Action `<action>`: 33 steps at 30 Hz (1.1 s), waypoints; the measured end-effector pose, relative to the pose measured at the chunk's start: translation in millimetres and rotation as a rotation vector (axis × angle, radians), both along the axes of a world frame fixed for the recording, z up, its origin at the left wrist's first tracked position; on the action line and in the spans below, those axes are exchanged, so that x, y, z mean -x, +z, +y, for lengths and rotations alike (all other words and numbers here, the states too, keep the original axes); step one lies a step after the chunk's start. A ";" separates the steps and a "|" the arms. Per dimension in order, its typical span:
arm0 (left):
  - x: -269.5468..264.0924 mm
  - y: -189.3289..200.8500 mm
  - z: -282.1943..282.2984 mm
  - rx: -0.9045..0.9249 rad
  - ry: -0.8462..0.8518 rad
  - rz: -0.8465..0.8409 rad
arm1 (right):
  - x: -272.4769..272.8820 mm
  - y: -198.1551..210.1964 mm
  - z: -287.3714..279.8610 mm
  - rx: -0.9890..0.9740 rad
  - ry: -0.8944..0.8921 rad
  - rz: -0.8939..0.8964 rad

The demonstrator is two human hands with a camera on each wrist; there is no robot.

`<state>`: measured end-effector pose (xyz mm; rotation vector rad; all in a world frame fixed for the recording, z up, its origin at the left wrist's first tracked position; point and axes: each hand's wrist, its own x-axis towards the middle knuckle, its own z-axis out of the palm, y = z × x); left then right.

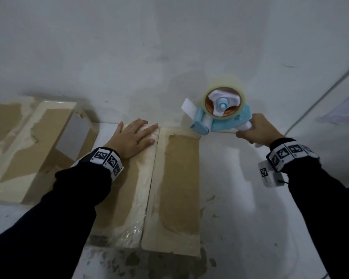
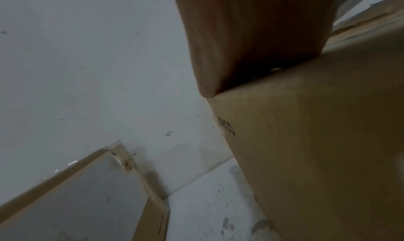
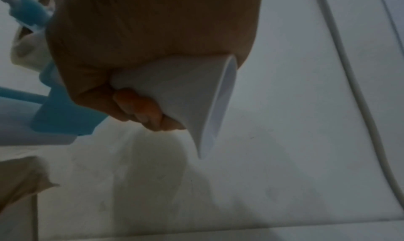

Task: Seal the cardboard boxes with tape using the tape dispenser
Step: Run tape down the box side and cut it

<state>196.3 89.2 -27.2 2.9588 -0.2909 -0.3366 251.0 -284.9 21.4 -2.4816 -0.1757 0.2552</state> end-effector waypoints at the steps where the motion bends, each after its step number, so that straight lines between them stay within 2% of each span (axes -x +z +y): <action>1: -0.6 -0.4 0.6 -0.002 0.000 0.001 | -0.7 -1.4 -1.2 0.003 -0.002 0.002; 8: -1.0 -1.4 0.2 0.000 0.006 0.000 | 1.3 -10.0 -6.7 -0.039 -0.050 0.028; 13: 1.3 1.6 -1.0 -0.006 0.002 0.009 | 14.7 -29.8 -2.7 -0.132 -0.153 0.032; 16: 0.5 4.9 -2.2 -0.012 0.000 0.062 | 22.9 -38.8 1.8 -0.175 -0.188 0.028; 19: -2.4 18.1 -2.1 -0.037 -0.026 0.141 | 25.1 -35.6 2.1 -0.163 -0.189 0.018; 21: -4.3 33.2 -5.0 -0.056 -0.050 0.113 | 24.8 -31.0 -0.2 -0.151 -0.178 0.018; 25: -7.5 55.1 -45.4 -0.017 -0.143 0.113 | 24.3 -23.6 1.4 -0.104 -0.155 0.043; 28: -5.3 39.9 -93.7 -0.072 -0.160 0.160 | 25.5 -19.3 2.9 -0.095 -0.129 0.033; 31: 4.1 13.1 -118.1 -0.006 0.003 0.176 | 27.3 -17.4 1.0 -0.093 -0.097 0.042; 33: 8.0 5.6 -121.9 0.018 0.049 0.163 | 26.5 -18.2 0.6 -0.107 -0.083 0.066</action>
